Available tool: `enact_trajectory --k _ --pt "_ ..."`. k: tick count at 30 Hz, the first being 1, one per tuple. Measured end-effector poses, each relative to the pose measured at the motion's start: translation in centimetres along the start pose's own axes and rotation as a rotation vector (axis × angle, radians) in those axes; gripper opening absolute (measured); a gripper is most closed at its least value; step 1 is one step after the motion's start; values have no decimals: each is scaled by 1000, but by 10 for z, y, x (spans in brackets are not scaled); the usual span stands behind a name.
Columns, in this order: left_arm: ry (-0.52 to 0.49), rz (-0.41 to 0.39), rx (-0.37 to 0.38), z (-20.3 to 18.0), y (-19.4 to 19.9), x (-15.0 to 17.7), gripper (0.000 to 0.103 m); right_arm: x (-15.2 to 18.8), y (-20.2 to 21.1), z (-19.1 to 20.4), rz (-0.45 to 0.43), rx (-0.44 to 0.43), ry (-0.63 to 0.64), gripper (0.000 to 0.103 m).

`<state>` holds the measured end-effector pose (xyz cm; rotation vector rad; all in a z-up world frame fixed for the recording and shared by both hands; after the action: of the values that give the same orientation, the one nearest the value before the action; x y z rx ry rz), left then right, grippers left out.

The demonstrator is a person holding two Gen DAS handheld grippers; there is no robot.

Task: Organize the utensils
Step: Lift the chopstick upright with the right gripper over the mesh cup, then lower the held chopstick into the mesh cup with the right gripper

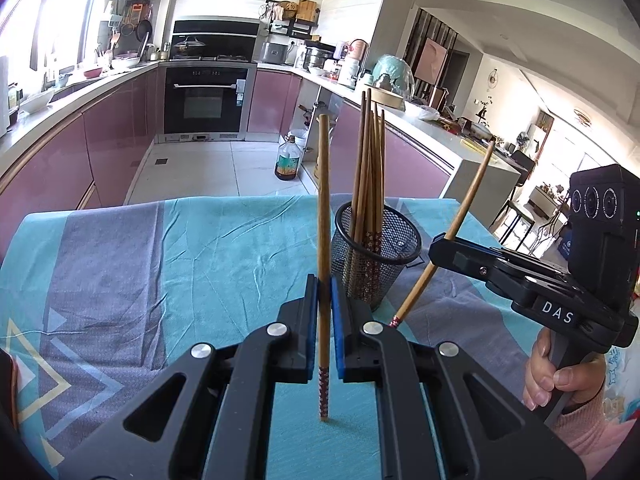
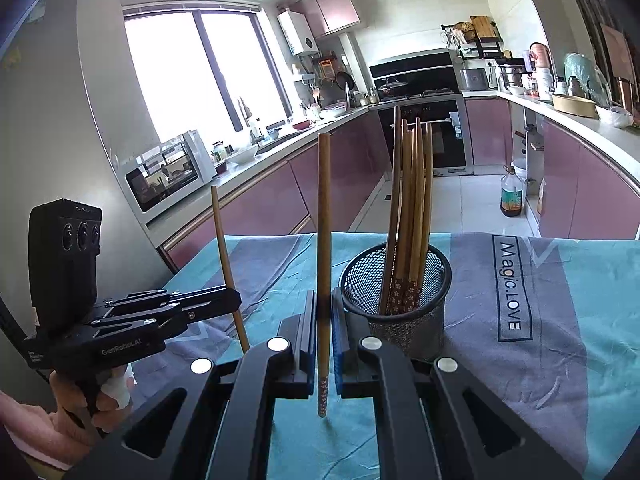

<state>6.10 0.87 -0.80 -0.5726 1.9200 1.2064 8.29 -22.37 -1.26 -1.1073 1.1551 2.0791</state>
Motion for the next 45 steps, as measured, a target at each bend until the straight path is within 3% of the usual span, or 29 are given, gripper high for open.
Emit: enact_trajectory --k 17,33,41,45 --pt "-18 -79 80 -12 18 -33 8 -35 27 -5 -104 31 46 6" --pt "-65 -210 126 -34 39 -86 8 -83 40 -23 -208 67 65 6" --pt "-69 -190 119 -44 23 -94 8 -90 28 -32 -206 85 63 6" --pt "-87 -146 101 -51 12 -80 8 -86 13 -35 -171 94 62 6"
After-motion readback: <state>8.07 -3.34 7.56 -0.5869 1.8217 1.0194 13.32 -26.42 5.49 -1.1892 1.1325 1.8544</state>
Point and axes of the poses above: each gripper's, at about its wrist camera, not at the fingertips, and y roughly against the way its jaws point, z to its left, x to its underside, the point moved 4 cm from there along -y, roughly the way its jaws point, and after that the axes turned 3 degrees about -z, right-handed, at the moved point
